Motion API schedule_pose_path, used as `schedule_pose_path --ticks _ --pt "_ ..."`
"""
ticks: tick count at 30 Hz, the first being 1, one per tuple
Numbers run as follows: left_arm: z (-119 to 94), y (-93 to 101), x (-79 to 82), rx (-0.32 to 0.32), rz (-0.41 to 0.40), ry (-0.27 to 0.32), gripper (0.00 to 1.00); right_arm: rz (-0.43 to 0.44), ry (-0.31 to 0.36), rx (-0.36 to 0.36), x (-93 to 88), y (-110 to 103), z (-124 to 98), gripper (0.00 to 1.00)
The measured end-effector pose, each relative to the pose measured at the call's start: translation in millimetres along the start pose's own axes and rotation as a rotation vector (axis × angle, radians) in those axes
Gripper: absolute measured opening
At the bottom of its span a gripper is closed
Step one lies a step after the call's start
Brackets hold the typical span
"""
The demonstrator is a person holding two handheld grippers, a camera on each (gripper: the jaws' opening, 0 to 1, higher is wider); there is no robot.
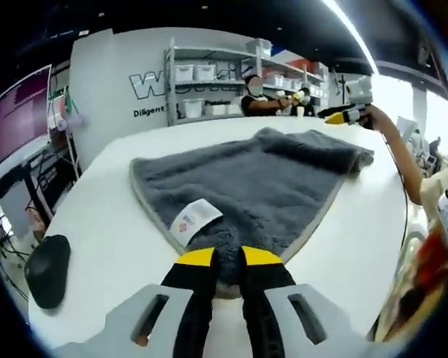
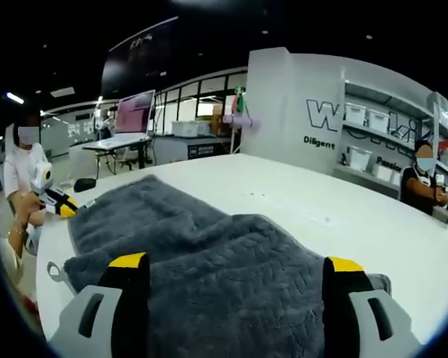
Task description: Fold the towel on the table until its edges align and the towel forms a compact rectangular stack.
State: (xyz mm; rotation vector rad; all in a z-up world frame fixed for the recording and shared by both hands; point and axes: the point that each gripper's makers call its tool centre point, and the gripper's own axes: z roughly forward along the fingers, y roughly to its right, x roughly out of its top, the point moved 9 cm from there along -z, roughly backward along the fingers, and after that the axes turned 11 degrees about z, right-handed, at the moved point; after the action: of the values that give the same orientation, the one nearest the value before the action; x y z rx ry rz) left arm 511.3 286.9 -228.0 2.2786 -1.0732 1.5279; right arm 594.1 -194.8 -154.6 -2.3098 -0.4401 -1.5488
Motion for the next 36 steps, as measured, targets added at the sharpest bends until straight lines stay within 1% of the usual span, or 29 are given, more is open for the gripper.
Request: schedule_pose_path --ticks 3,5,7,12,16,19,22,29,33,36 --pt "-0.1 -0.5 0.7 -0.005 0.020 -0.005 0.05 -0.002 0.001 0.003 0.3 -0.9 -0.3 0.98" --pt "-0.3 -0.8 0.8 -0.006 0.022 -0.006 0.05 -0.001 0.004 0.004 0.2 -1.7 -0.8 0.98" --pt "-1.3 -3.8 0.2 -0.010 0.006 -0.004 0.04 0.001 0.007 0.005 0.5 -1.4 -1.4 0.98" --pt "-1.6 -4.2 0.3 -0.019 0.001 -0.010 0.03 0.005 0.008 0.001 1.1 0.0 -2.4 0.98" --pt "-6.2 -15.4 -1.6 0.004 0.003 -0.035 0.03 -0.001 0.000 0.001 0.6 -0.6 -1.9 0.99" --pt "-10.5 -22.8 -4.8 0.034 0.008 -0.051 0.03 0.001 -0.005 0.006 -0.4 -1.6 -1.7 0.99" --pt "-14.9 -30.7 -8.9 0.054 -0.002 -0.056 0.03 0.003 -0.010 0.005 0.6 0.4 -1.0 0.99" --pt "-21.0 -42.0 -13.9 0.077 -0.022 -0.059 0.03 0.011 -0.015 0.002 2.7 2.4 0.0 0.99" --pt "-26.3 -53.2 -16.0 0.124 0.003 -0.096 0.03 0.009 -0.022 0.004 3.1 1.6 0.8 0.99" --pt "-29.2 -59.4 -17.2 0.136 0.008 -0.107 0.03 0.008 -0.022 0.006 3.5 0.7 0.4 0.99"
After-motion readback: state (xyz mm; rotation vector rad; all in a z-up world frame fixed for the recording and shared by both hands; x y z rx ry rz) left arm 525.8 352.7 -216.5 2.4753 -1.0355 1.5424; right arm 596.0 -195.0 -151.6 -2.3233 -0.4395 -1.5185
